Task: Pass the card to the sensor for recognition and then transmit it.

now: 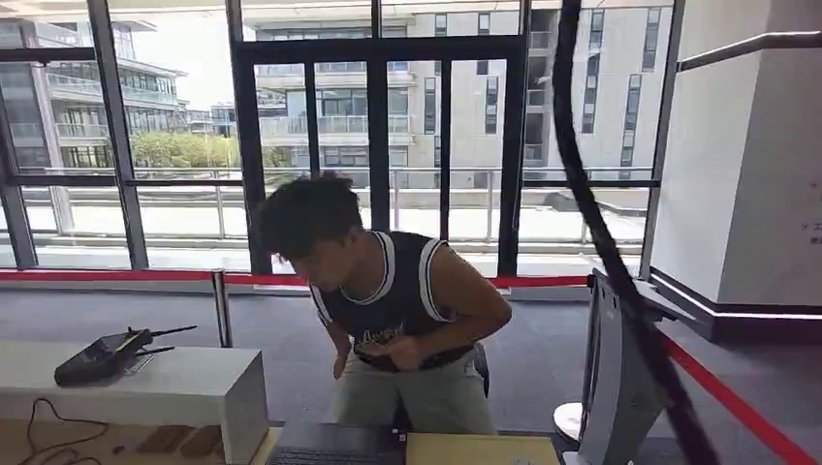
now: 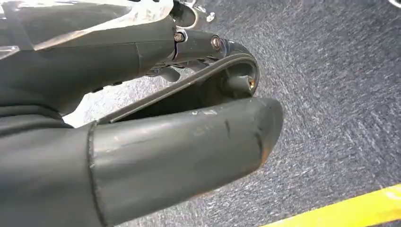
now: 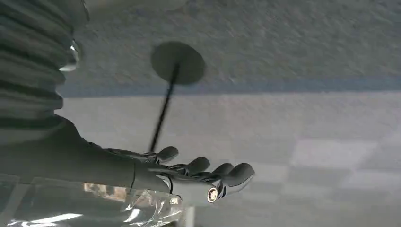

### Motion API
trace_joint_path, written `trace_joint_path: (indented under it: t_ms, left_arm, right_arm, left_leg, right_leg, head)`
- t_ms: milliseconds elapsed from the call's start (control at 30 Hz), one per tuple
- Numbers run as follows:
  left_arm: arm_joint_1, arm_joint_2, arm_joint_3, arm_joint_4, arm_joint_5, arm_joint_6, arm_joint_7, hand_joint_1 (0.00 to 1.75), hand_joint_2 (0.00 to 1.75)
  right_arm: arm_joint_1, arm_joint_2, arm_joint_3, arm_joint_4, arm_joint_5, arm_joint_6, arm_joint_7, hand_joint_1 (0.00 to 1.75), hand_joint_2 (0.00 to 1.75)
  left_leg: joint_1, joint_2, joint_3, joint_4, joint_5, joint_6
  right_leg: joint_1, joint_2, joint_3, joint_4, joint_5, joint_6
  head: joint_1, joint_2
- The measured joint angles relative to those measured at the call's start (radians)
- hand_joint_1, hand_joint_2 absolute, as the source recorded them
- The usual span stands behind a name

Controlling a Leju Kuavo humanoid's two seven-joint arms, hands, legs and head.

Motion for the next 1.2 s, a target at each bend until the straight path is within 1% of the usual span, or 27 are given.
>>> trace_joint_path:
  t_ms: [67, 133, 167, 267, 400, 533, 733, 1000, 1200]
  left_arm:
    - [0.0, 0.001, 0.0, 0.0, 0.001, 0.002, 0.003, 0.0, 0.0]
    - [-0.001, 0.0, -0.001, 0.0, 0.001, 0.006, 0.019, 0.0, 0.0]
    - [0.0, -0.001, -0.001, 0.0, 0.001, 0.008, 0.027, 0.0, 0.0]
    - [-0.001, -0.006, -0.003, 0.0, -0.006, 0.011, 0.052, 0.0, 0.0]
    - [0.0, -0.014, -0.007, 0.0, -0.015, 0.01, 0.062, 0.0, 0.0]
    - [-0.001, -0.014, -0.011, 0.0, -0.021, -0.001, 0.058, 0.0, 0.0]
    - [-0.001, -0.011, -0.021, 0.0, -0.031, -0.006, 0.038, 0.0, 0.0]
    - [-0.001, -0.006, -0.038, 0.0, -0.052, -0.014, 0.02, 0.0, 0.0]
    - [-0.001, -0.003, -0.059, 0.0, -0.056, -0.019, 0.023, 0.0, 0.0]
  right_arm:
    - [0.013, 0.017, -0.019, 0.028, -0.014, 0.011, 0.011, 0.0, 1.75]
    - [0.024, 0.033, -0.035, 0.052, -0.011, 0.029, 0.024, 0.0, 1.75]
    - [0.027, 0.041, -0.042, 0.063, -0.007, 0.038, 0.032, 0.0, 0.0]
    - [0.029, 0.06, -0.056, 0.09, 0.008, 0.07, 0.063, 0.0, 0.0]
    - [0.033, 0.076, -0.07, 0.111, 0.009, 0.117, 0.097, 0.0, 0.0]
    - [0.04, 0.088, -0.079, 0.128, 0.011, 0.181, 0.131, 0.0, 0.0]
    - [0.047, 0.109, -0.079, 0.145, 0.033, 0.226, 0.16, 0.0, 0.0]
    - [0.064, 0.134, -0.079, 0.161, 0.041, 0.279, 0.171, 0.0, 0.0]
    - [0.081, 0.156, -0.079, 0.17, 0.051, 0.314, 0.171, 0.0, 0.0]
  left_leg:
    - [0.0, 0.0, 0.0, 0.0, 0.0, -0.001]
    - [0.0, 0.0, 0.001, 0.0, 0.0, -0.001]
    - [0.0, 0.0, 0.001, 0.0, 0.0, -0.001]
    - [0.0, 0.001, 0.001, 0.0, 0.0, -0.001]
    - [0.0, 0.001, 0.001, 0.0, 0.0, -0.001]
    - [0.0, 0.001, 0.002, 0.0, 0.0, -0.001]
    - [0.0, 0.001, 0.002, 0.0, 0.0, -0.001]
    - [0.0, 0.001, 0.002, 0.0, 0.0, -0.001]
    - [0.0, 0.001, 0.002, 0.0, 0.0, -0.001]
  right_leg:
    - [0.0, 0.0, 0.0, 0.0, 0.0, 0.0]
    - [0.0, 0.0, 0.0, 0.0, 0.0, -0.001]
    - [0.0, 0.0, 0.0, 0.0, 0.0, -0.001]
    - [0.0, 0.0, 0.0, 0.0, 0.0, -0.001]
    - [0.0, 0.0, 0.001, 0.0, 0.0, 0.0]
    - [0.0, 0.0, 0.001, 0.0, 0.0, 0.0]
    - [0.0, 0.0, 0.001, 0.0, 0.0, -0.001]
    - [0.0, 0.0, 0.001, 0.0, 0.0, -0.001]
    - [0.0, 0.0, 0.001, 0.0, 0.0, -0.001]
  head:
    - [0.0, 0.0]
    - [0.0, 0.0]
    - [0.0, 0.0]
    - [0.0, 0.0]
    - [0.0, 0.0]
    - [0.001, 0.0]
    - [0.0, 0.0]
    - [0.001, 0.0]
    - [0.001, 0.0]
